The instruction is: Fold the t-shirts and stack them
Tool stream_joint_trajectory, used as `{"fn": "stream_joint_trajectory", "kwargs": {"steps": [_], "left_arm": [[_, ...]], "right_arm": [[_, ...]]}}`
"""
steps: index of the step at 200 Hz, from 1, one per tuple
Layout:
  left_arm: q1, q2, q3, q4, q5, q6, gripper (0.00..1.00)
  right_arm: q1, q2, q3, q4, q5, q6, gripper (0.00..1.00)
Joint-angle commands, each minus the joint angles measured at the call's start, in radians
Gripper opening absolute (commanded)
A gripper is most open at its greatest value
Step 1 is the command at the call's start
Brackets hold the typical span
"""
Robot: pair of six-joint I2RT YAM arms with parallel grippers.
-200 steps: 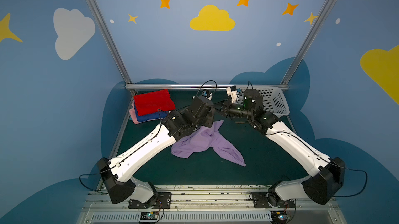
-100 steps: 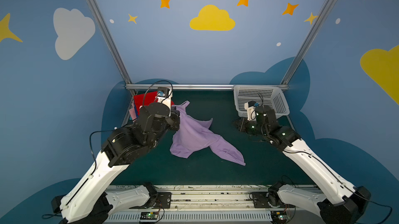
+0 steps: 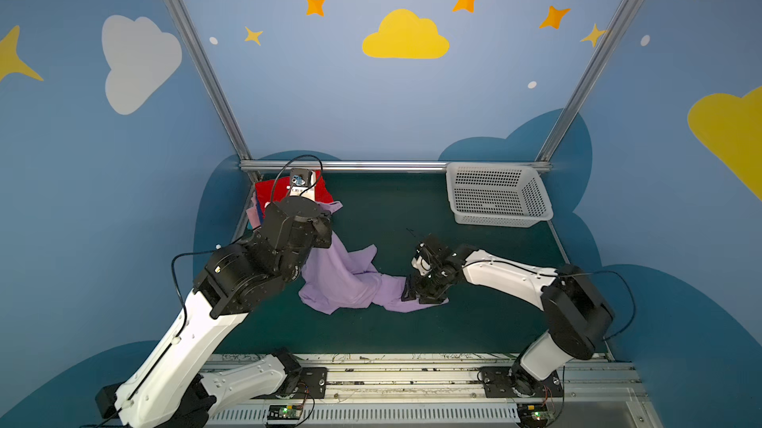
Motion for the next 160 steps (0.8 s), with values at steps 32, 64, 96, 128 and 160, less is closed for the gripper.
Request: {"fn": "stream_joint_trajectory", "kwargs": {"steps": [32, 64, 96, 128, 160], "left_arm": [[0.032, -0.014, -0.032, 0.011, 0.004, 0.003, 0.04], [0.051, -0.01, -0.038, 0.005, 0.024, 0.001, 0.04], [0.065, -0.016, -0.037, -0.002, 0.02, 0.006, 0.04], [0.085, -0.031, -0.013, -0.018, -0.012, 0.019, 0.04], [0.103, -0.063, -0.006, -0.017, -0.04, 0.035, 0.04]], "right_arm": [[0.02, 0.212, 0.119, 0.191, -0.172, 0.06, 0.61], [0.015, 0.279, 0.167, 0.248, -0.203, 0.091, 0.38], [-0.061, 0.242, 0.207, 0.188, -0.159, 0.06, 0.0], [-0.236, 0.078, 0.269, -0.023, -0.018, -0.065, 0.0], [-0.365, -0.113, 0.294, -0.177, 0.144, -0.165, 0.0]]}}
